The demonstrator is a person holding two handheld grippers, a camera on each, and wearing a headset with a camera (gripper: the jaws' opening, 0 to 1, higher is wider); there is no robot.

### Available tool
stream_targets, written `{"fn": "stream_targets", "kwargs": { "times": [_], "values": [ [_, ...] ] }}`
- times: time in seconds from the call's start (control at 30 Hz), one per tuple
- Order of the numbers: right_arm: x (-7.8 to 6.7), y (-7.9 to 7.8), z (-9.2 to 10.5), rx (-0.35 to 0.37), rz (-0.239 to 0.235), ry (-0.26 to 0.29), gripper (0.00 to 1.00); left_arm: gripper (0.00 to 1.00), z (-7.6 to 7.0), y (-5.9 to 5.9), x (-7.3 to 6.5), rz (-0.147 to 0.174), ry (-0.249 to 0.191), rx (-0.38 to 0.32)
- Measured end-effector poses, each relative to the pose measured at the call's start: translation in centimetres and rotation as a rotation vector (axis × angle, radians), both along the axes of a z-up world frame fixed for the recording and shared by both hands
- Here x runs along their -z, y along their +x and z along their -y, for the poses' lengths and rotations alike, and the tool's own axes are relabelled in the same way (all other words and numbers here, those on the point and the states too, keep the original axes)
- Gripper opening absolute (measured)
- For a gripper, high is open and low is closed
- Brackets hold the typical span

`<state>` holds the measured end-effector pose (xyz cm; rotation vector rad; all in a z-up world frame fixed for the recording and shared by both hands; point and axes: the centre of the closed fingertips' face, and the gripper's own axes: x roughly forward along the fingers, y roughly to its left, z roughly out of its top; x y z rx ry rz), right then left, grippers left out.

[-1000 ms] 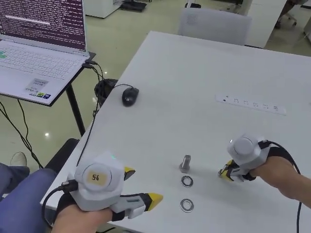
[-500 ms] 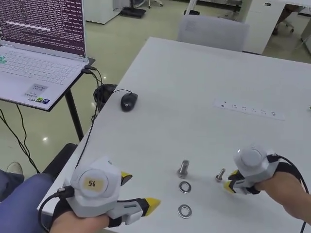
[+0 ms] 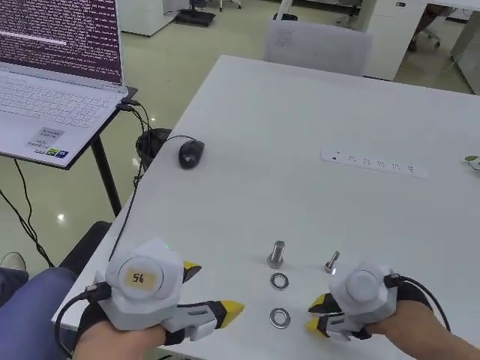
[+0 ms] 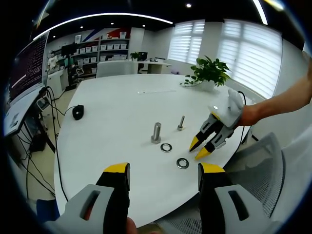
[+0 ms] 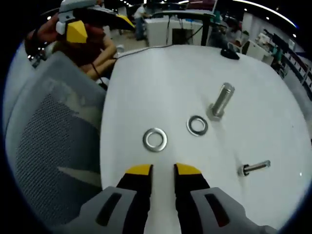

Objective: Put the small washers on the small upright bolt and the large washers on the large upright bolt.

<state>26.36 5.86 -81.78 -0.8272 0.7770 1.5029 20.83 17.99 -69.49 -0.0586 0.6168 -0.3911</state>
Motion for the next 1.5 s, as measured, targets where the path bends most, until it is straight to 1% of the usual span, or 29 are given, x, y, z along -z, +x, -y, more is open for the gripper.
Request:
{"fn": "stream_targets", "kwargs": {
  "times": [0.07, 0.2, 0.27, 0.4, 0.67, 0.8, 0.87, 0.97, 1.1, 1.13, 1.23, 1.27, 1.33, 1.4, 1.47, 1.5],
  "values": [
    [0.2, -0.5, -0.9, -0.045, 0.013, -0.014, 0.2, 0.56, 0.0, -0.1, 0.0, 0.0, 0.002, 0.002],
    [0.6, -1.0, -2.2, -0.086, 0.02, -0.038, 0.24, 0.56, -0.2, -0.2, -0.2, 0.004, 0.003, -0.005],
    [0.8, -1.1, -2.2, -0.106, 0.025, -0.058, 0.27, 0.56, -0.5, -0.3, -0.2, 0.005, 0.001, -0.011],
    [0.8, -1.1, -2.6, -0.133, 0.033, -0.067, 0.28, 0.56, -0.7, -0.3, -0.1, 0.006, 0.0, -0.02],
    [0.8, -0.9, -3.2, -0.172, 0.03, -0.086, 0.29, 0.56, -0.5, -0.2, -0.1, 0.005, -0.003, -0.015],
    [0.8, -0.9, -3.2, -0.189, 0.033, -0.09, 0.28, 0.56, -0.4, -0.1, -0.1, 0.006, -0.007, -0.014],
    [0.7, -0.9, -3.2, -0.201, 0.034, -0.088, 0.25, 0.56, -0.3, 0.0, -0.2, 0.006, -0.008, -0.013],
    [0.7, -0.9, -3.0, -0.2, 0.039, -0.104, 0.24, 0.56, -0.4, 0.0, -0.2, 0.007, -0.006, -0.012],
    [0.7, -0.9, -2.9, -0.182, 0.036, -0.098, 0.23, 0.55, -0.6, 0.0, -0.2, 0.008, -0.007, -0.018],
    [0.6, -0.9, -2.9, -0.178, 0.035, -0.092, 0.23, 0.55, -0.6, -0.1, -0.2, 0.008, -0.006, -0.019],
    [0.1, -0.5, -3.2, -0.136, 0.022, -0.056, 0.23, 0.55, -0.7, -0.2, -0.1, 0.004, -0.007, -0.022],
    [0.0, -0.4, -3.3, -0.131, 0.021, -0.053, 0.23, 0.55, -0.8, -0.1, -0.1, 0.005, -0.01, -0.023],
    [-0.4, 0.0, -3.4, -0.116, 0.024, -0.042, 0.23, 0.56, -0.7, -0.1, -0.2, 0.005, -0.02, -0.027],
    [-0.9, 0.6, -3.5, -0.1, 0.034, -0.03, 0.23, 0.56, -0.7, -0.1, -0.2, 0.005, -0.016, -0.025],
    [-1.8, 1.4, -3.8, -0.082, 0.049, -0.013, 0.23, 0.56, -0.7, 0.0, -0.3, 0.006, -0.016, -0.024],
    [-2.3, 2.0, -4.0, -0.068, 0.063, -0.002, 0.23, 0.56, -0.7, 0.0, -0.3, 0.006, -0.016, -0.023]
  ]
}}
